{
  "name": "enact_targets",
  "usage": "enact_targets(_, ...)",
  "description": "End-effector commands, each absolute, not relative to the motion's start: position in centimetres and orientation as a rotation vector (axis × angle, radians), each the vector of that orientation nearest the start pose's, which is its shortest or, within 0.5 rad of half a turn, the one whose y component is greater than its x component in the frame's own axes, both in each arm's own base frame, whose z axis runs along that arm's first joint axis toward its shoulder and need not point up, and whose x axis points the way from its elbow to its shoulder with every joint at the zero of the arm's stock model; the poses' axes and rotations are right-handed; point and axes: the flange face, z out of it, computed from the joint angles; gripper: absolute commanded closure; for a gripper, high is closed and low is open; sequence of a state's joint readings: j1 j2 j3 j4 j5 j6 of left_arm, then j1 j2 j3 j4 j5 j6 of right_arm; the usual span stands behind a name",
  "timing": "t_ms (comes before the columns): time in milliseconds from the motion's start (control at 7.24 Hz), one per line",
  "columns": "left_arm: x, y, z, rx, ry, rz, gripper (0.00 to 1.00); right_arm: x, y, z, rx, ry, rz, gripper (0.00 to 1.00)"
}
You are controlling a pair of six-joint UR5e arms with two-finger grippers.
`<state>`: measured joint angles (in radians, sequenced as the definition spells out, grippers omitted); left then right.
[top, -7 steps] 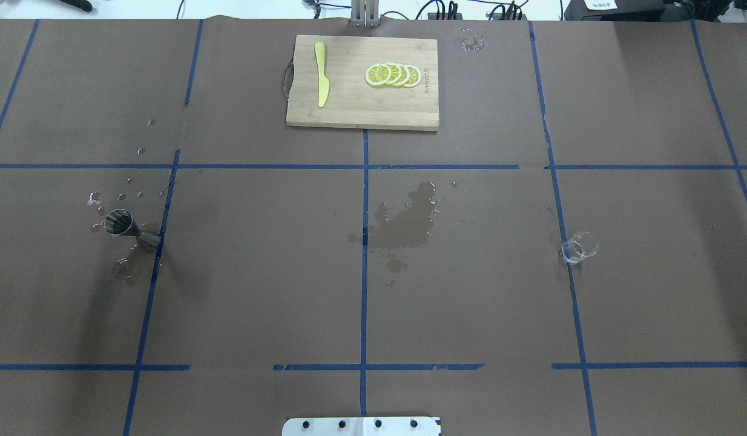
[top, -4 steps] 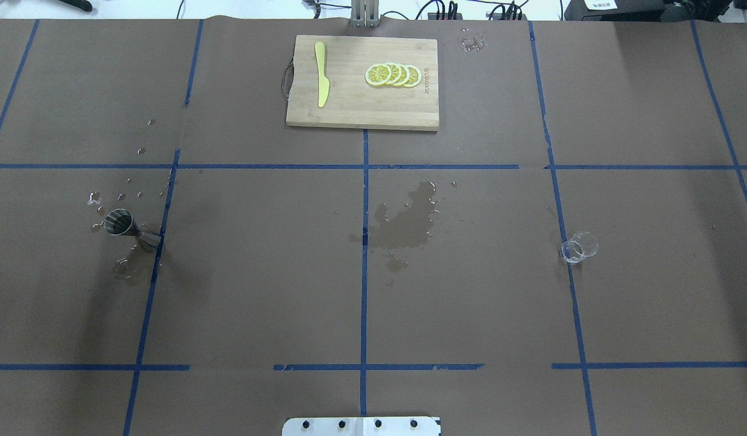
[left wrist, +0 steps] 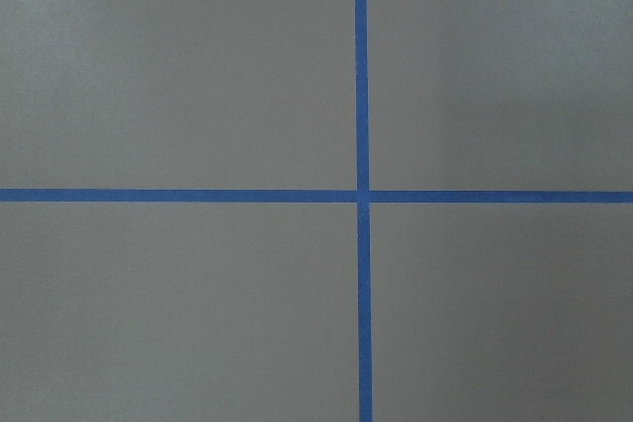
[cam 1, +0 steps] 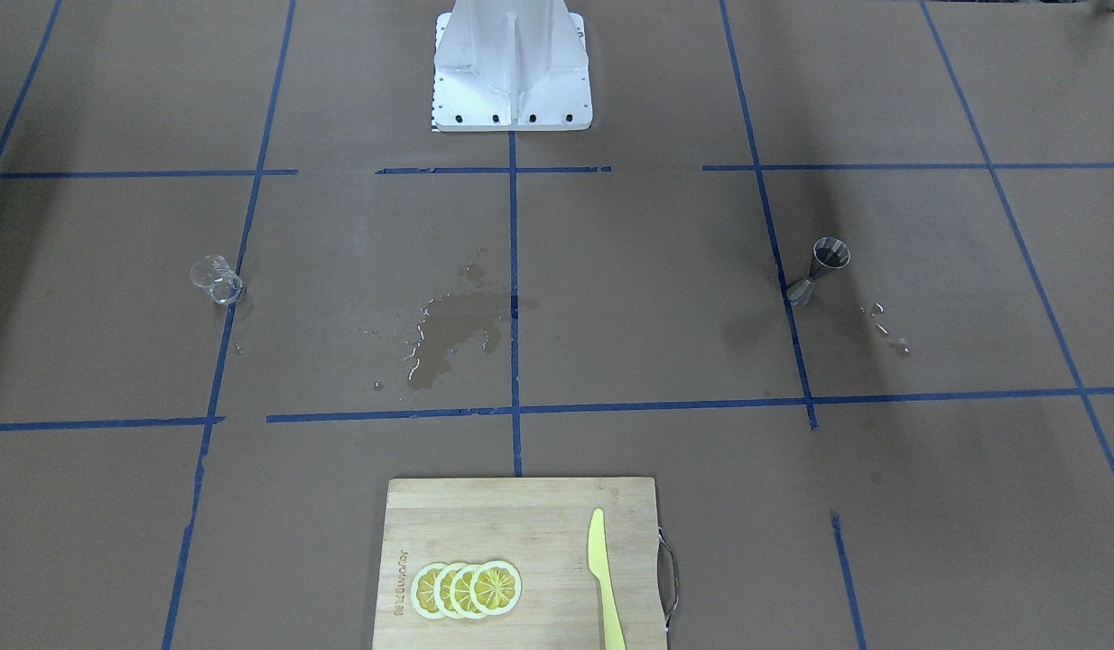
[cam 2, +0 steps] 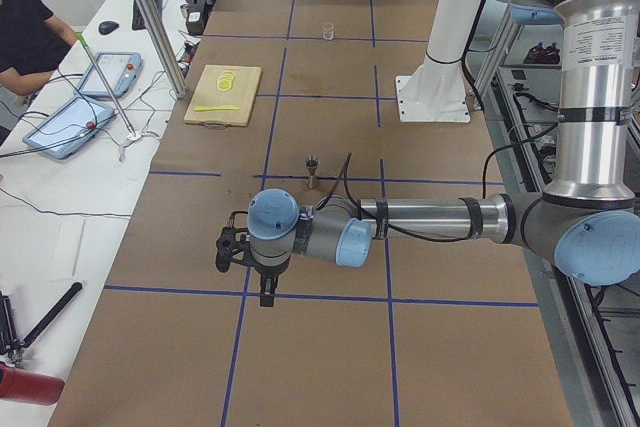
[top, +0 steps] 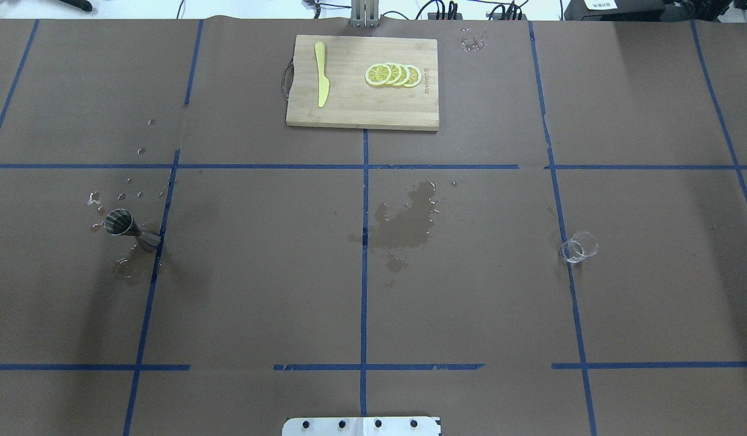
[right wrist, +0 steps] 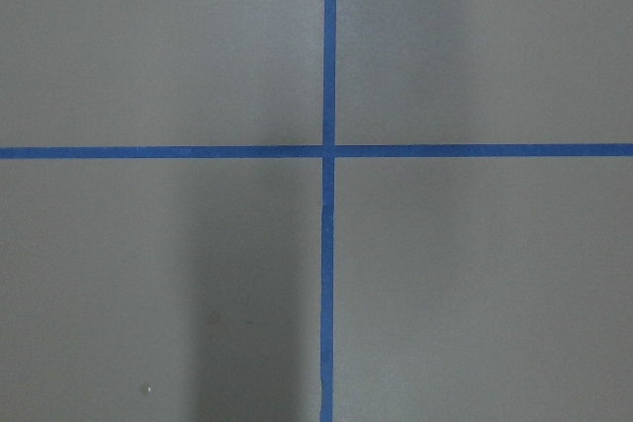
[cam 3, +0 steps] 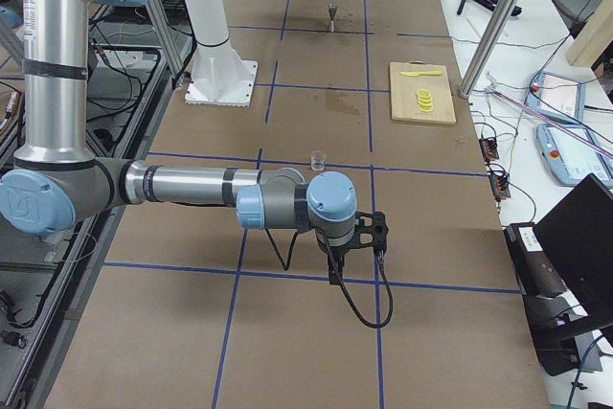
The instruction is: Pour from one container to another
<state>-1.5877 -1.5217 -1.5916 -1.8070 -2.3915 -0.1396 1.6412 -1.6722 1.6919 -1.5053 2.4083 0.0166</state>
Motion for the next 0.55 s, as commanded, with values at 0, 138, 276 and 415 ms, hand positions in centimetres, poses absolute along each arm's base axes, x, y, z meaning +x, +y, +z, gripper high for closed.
enact_targets(0,-6.86,-48.18,64.28,0.148,0.828,-0.061,0.00,9.12,-45.08,63.11,0.125,-0.835,0.037,0.00)
enact_targets(138,-6.86,-48.19,64.27,0.149,0.828,-0.060,0.00,9.12,-45.12,63.10,0.131,-0.835,0.033,0.00)
enact_targets(276,-6.86,-48.19,64.27,0.149,0.828,-0.060,0.00,9.14,-45.18,63.12,0.131,-0.833,0.033,0.00)
enact_targets(415,-6.86,-48.18,64.34,0.148,0.828,-0.059,0.00,9.14,-45.26,63.03,0.134,-0.833,0.031,0.00)
